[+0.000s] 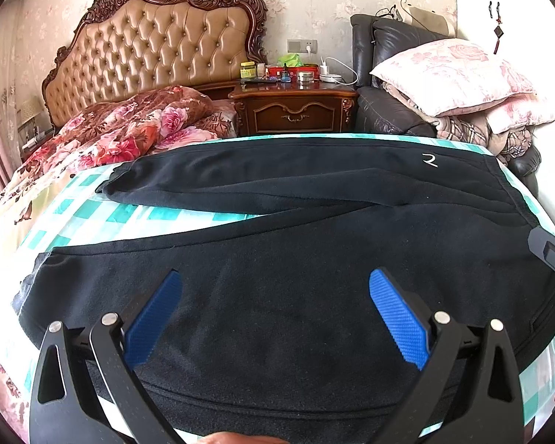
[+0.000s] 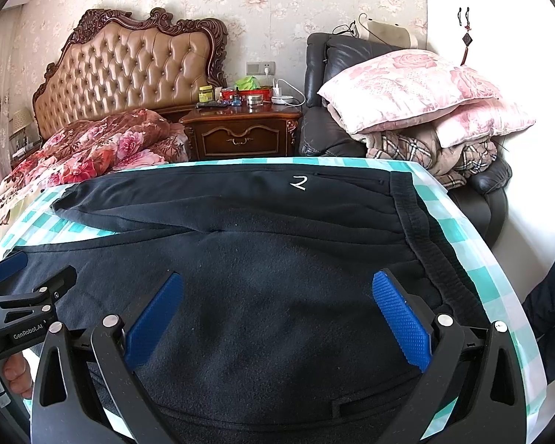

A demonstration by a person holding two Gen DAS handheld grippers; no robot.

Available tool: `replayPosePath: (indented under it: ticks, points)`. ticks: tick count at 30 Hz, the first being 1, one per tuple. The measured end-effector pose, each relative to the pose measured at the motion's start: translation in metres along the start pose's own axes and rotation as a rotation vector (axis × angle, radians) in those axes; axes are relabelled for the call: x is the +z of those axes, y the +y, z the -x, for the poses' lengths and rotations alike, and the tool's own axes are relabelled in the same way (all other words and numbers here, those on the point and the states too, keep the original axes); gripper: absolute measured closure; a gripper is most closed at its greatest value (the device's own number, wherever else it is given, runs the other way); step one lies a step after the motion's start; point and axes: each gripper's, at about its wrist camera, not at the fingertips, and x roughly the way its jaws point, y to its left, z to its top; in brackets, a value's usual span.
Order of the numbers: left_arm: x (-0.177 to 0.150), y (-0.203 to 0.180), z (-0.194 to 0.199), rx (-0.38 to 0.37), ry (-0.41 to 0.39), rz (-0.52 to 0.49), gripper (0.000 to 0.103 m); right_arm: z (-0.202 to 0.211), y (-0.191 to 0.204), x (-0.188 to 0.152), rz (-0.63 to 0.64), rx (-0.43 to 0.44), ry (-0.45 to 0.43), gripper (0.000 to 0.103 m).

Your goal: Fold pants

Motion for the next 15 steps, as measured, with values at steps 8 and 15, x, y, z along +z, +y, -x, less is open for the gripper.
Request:
replayPosePath:
  ticks: [8, 15]
  points:
    - [0.001, 0.002, -0.007, 0.007, 0.028, 0.003, 0.001, -0.003, 0.001, -0.001, 0.003, 0.009, 0.012, 0.004]
    - [0.013, 0.013, -0.015, -0.039, 0.08, 0.018, 0.001, -0.011, -0.005, 0.004, 0.004, 0.03, 0.018, 0.004]
